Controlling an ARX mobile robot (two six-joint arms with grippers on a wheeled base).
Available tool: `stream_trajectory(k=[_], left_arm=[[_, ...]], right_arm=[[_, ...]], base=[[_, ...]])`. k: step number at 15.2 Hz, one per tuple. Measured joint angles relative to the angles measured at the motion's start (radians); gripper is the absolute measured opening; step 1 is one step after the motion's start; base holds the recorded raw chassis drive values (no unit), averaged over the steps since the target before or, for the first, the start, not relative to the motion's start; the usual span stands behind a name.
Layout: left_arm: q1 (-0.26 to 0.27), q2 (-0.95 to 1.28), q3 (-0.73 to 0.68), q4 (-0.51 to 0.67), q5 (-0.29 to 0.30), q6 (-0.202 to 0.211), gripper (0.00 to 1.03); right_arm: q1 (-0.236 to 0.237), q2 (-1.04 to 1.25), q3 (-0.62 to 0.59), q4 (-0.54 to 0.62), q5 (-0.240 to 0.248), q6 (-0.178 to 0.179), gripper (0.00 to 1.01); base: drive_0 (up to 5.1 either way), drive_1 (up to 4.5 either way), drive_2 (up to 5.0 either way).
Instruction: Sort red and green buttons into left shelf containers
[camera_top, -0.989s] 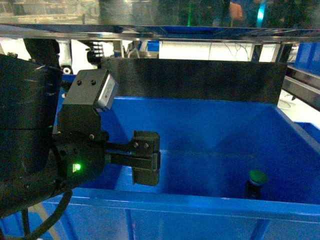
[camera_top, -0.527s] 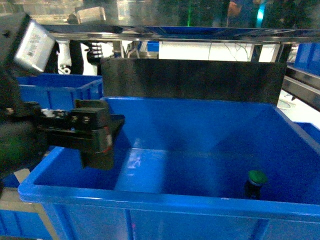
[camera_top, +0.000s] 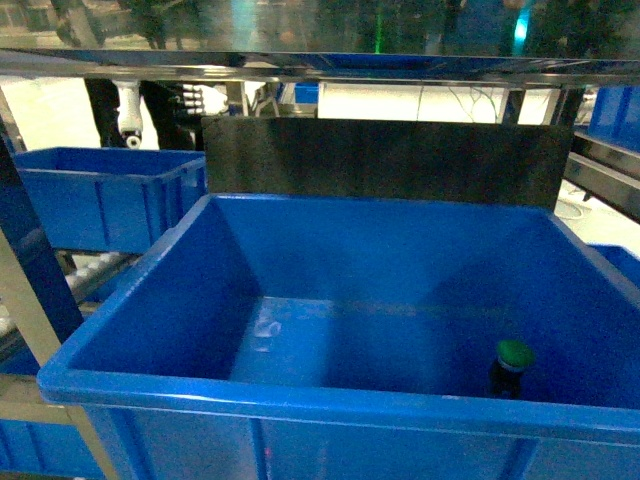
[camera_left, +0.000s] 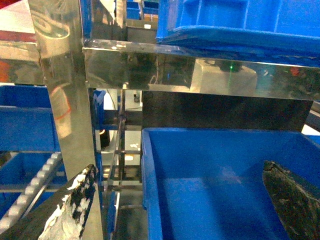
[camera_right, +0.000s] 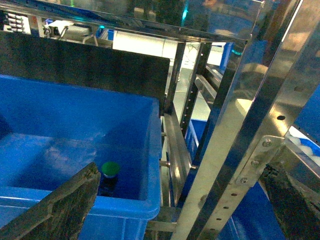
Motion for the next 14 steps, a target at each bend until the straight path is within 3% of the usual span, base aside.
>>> stream_trajectory(k=[1,2,3,4,5,7,11,12,14], left_arm=[[0.0,-0.003,0.0,-0.001,0.0,0.002,0.98],[0.001,0.006,-0.028,0.093,-0.058,0.032,0.91],[0.007,-0.013,-0.071,0.135,-0.123,0.058,0.8],[0.014,-0.051,-0.109,0.131,-0.145,0.071,0.67],[0.012,-0.078,-0.126,0.128,-0.144,0.08,0.56],[0.012,-0.098,-0.137,0.125,-0.144,0.084,0.47],[0.012,-0.186,-0.19,0.088,-0.144,0.085,0.07],[0.012,-0.211,-0.201,0.072,-0.144,0.087,0.02],[0.012,-0.264,-0.225,0.042,-0.144,0.087,0.02]], right_arm=[[0.0,0.0,0.0,0.0,0.0,0.0,0.98],[-0.061,-0.022,-0.02,0.063,-0.1,0.027,0.9],[-0.135,-0.056,-0.037,0.083,-0.168,0.057,0.79],[-0.155,-0.073,-0.058,0.073,-0.185,0.074,0.68],[-0.146,-0.07,-0.058,0.069,-0.205,0.082,0.55],[-0.144,-0.072,-0.058,0.082,-0.207,0.085,0.46],[-0.144,-0.072,-0.058,0.074,-0.206,0.088,0.06],[-0.144,-0.072,-0.058,0.073,-0.206,0.09,0.02],[-0.144,-0.072,-0.058,0.073,-0.206,0.09,0.02]], base=[[0.0,0.0,0.0],[0.0,0.0,0.0],[0.0,0.0,0.0],[0.0,0.0,0.0],[0.0,0.0,0.0],[0.0,0.0,0.0],[0.0,0.0,0.0],[0.0,0.0,0.0],[0.0,0.0,0.0]])
